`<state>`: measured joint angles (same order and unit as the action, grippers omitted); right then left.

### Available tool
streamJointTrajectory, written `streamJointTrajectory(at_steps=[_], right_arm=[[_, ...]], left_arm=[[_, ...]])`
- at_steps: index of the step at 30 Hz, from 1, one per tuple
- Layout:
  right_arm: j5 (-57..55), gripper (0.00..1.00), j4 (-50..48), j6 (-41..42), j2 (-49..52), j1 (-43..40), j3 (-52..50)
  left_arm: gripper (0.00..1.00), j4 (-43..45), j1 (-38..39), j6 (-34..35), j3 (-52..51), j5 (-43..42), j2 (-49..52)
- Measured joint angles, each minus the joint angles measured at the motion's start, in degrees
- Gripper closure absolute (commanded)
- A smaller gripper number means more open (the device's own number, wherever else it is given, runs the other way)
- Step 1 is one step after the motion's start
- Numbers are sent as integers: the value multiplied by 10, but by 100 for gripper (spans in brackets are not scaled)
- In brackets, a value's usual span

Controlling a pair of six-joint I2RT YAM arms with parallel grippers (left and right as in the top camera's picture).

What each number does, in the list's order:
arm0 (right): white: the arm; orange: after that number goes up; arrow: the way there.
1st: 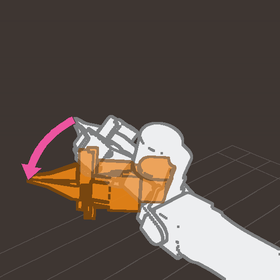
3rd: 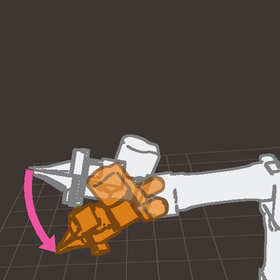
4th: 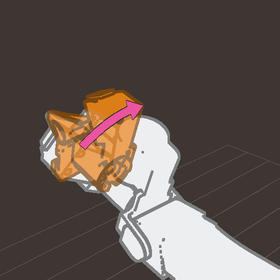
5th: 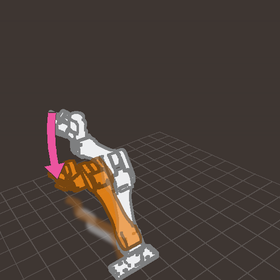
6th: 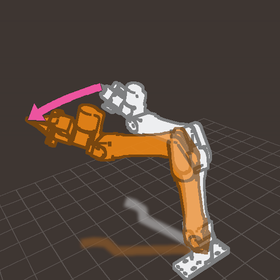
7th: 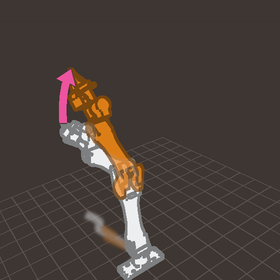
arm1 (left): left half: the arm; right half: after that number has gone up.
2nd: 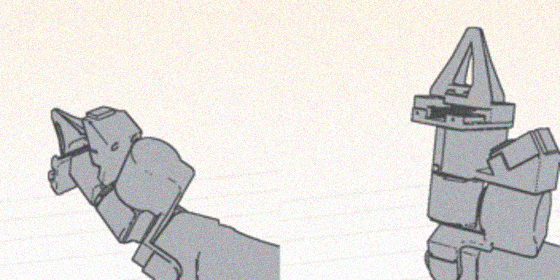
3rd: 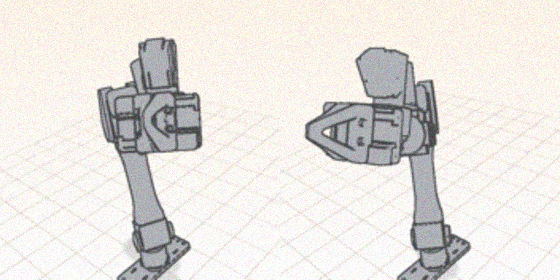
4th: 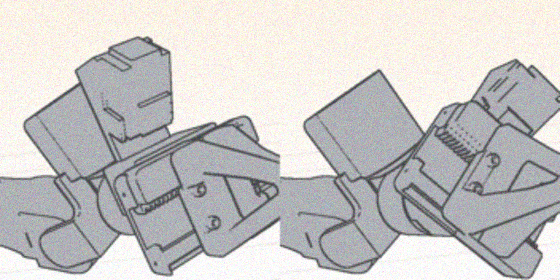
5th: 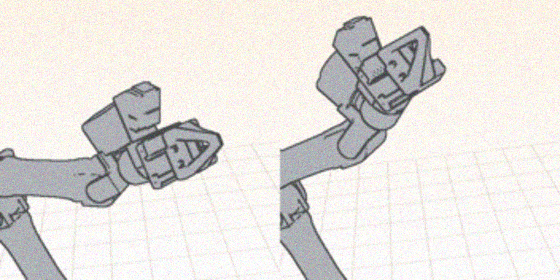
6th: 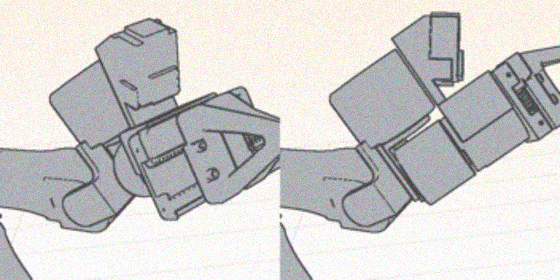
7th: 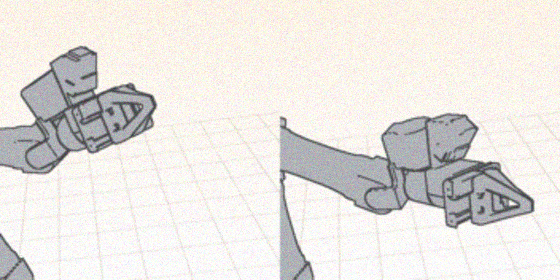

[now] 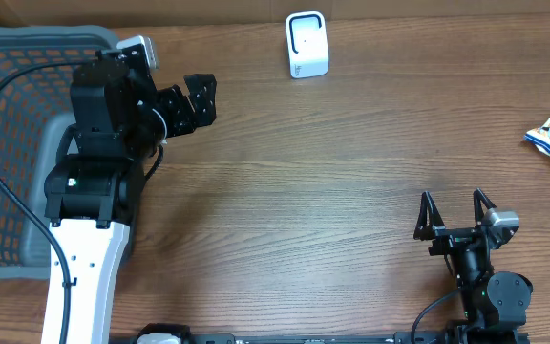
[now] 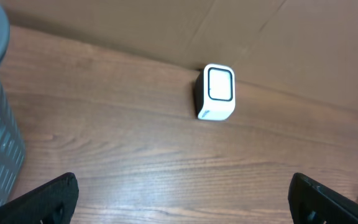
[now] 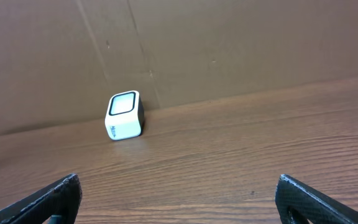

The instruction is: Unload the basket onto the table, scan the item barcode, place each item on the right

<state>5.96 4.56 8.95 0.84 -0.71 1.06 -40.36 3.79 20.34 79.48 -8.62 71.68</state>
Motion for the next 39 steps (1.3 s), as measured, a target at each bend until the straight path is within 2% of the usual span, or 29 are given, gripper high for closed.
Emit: streamJointTrajectory(at_steps=[6,11,12,14,15,16,22,30,39], right_arm=[[0,0,0,0,0,0,0],[0,0,0,0,0,0,0],[0,0,0,0,0,0,0],[0,0,0,0,0,0,0],[0,0,0,0,0,0,0],[0,0,0,0,0,0,0],[0,0,0,0,0,0,0],[0,0,0,0,0,0,0],[0,0,0,0,0,0,0]], left_arm=[[0,-57,0,-10,-1,0,0],[1,-60,0,-11,-1,0,0],[30,-60,0,-11,-1,0,0],[70,-65,0,-10,-1,0,0],[93,-68,0,-11,-1,0,0],[96,-73,0,-11,-1,0,0],[96,-126,0,-56,-1,12,0],[96,-261,0,-73,-4,134,0],[96,-318,-11,-66,-4,231,0]])
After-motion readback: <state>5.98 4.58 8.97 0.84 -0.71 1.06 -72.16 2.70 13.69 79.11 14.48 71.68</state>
